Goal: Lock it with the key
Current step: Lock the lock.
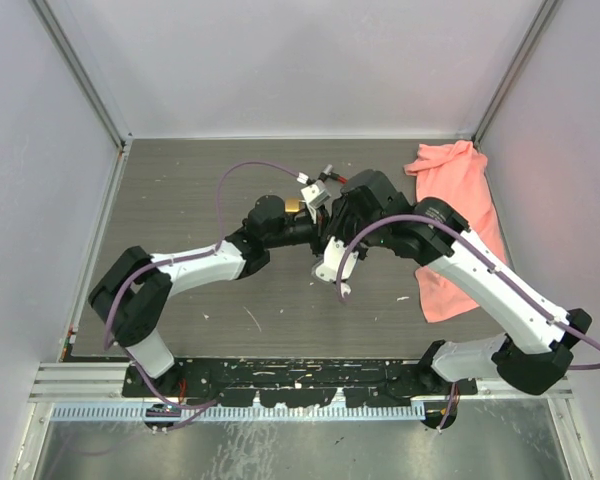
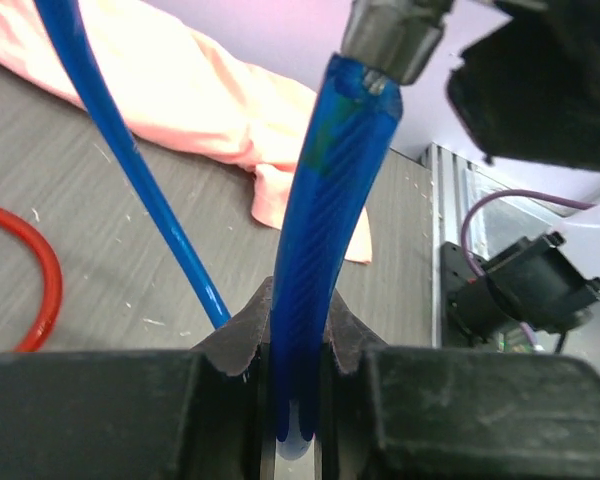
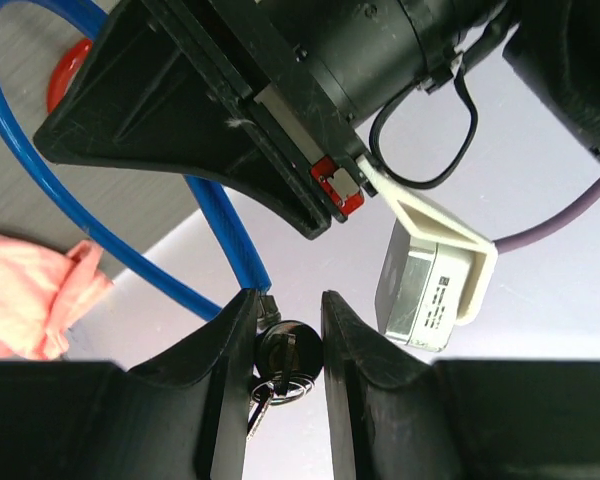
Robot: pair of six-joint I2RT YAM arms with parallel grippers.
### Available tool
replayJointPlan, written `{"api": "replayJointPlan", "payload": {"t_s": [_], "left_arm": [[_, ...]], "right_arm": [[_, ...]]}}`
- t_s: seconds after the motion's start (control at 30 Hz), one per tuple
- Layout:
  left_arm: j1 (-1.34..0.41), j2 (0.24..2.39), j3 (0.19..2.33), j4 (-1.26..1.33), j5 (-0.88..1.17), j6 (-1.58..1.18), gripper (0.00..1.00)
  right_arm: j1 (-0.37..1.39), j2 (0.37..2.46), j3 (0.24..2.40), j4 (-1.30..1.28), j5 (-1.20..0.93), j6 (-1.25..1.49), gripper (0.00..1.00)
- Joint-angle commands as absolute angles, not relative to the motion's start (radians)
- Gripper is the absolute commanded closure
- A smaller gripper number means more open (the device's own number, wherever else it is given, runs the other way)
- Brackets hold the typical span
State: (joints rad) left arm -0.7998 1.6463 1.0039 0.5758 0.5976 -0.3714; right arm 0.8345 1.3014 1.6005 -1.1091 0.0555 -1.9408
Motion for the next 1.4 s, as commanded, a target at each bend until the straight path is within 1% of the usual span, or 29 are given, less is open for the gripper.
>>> {"api": "replayJointPlan", "payload": {"t_s": [0.0,0.03,0.17,0.33,0.4,0.47,0.53,0.6,0.7,0.77,0.9,1.03,1.2,1.37], "left_arm": [[-0.831,1.676,1.012,0.924,0.522,-0.275,1.0],[-0.834,1.681,1.005,0.955,0.501,-0.246,1.0],[-0.837,1.702,0.979,1.074,0.42,-0.162,1.0],[-0.841,1.756,1.003,1.152,0.398,-0.155,1.0],[-0.846,1.772,1.019,1.155,0.39,-0.151,1.0],[-0.85,1.791,1.038,1.157,0.384,-0.149,1.0],[-0.851,1.805,1.049,1.162,0.381,-0.149,1.0],[-0.852,1.819,1.061,1.17,0.378,-0.159,1.0],[-0.852,1.829,1.064,1.186,0.357,-0.188,1.0],[-0.852,1.834,1.06,1.193,0.336,-0.208,1.0],[-0.852,1.845,1.052,1.201,0.313,-0.26,1.0],[-0.852,1.858,1.046,1.207,0.27,-0.321,1.0],[-0.853,1.845,1.021,1.208,0.2,-0.352,1.0],[-0.851,1.806,0.993,1.187,0.206,-0.337,1.0]], "right_arm": [[0.899,1.241,1.529,-0.977,0.149,-2.098,0.86],[0.905,1.229,1.512,-0.956,0.16,-2.117,0.83],[0.912,1.198,1.497,-0.924,0.206,-2.152,0.73],[0.913,1.147,1.479,-0.901,0.206,-2.193,0.58],[0.913,1.115,1.447,-0.866,0.192,-2.219,0.49],[0.913,1.083,1.412,-0.836,0.173,-2.242,0.36],[0.913,1.058,1.389,-0.829,0.16,-2.259,0.29],[0.913,1.04,1.382,-0.836,0.147,-2.26,0.26],[0.914,1.018,1.387,-0.863,0.13,-2.251,0.26],[0.914,1.001,1.4,-0.883,0.107,-2.234,0.22],[0.914,0.979,1.428,-0.908,0.057,-2.144,0.15],[0.914,0.972,1.47,-0.925,0.002,-1.996,0.15],[0.913,0.986,1.569,-0.931,-0.072,-1.728,0.15],[0.914,1.054,1.741,-0.91,-0.059,-1.238,0.15]]}}
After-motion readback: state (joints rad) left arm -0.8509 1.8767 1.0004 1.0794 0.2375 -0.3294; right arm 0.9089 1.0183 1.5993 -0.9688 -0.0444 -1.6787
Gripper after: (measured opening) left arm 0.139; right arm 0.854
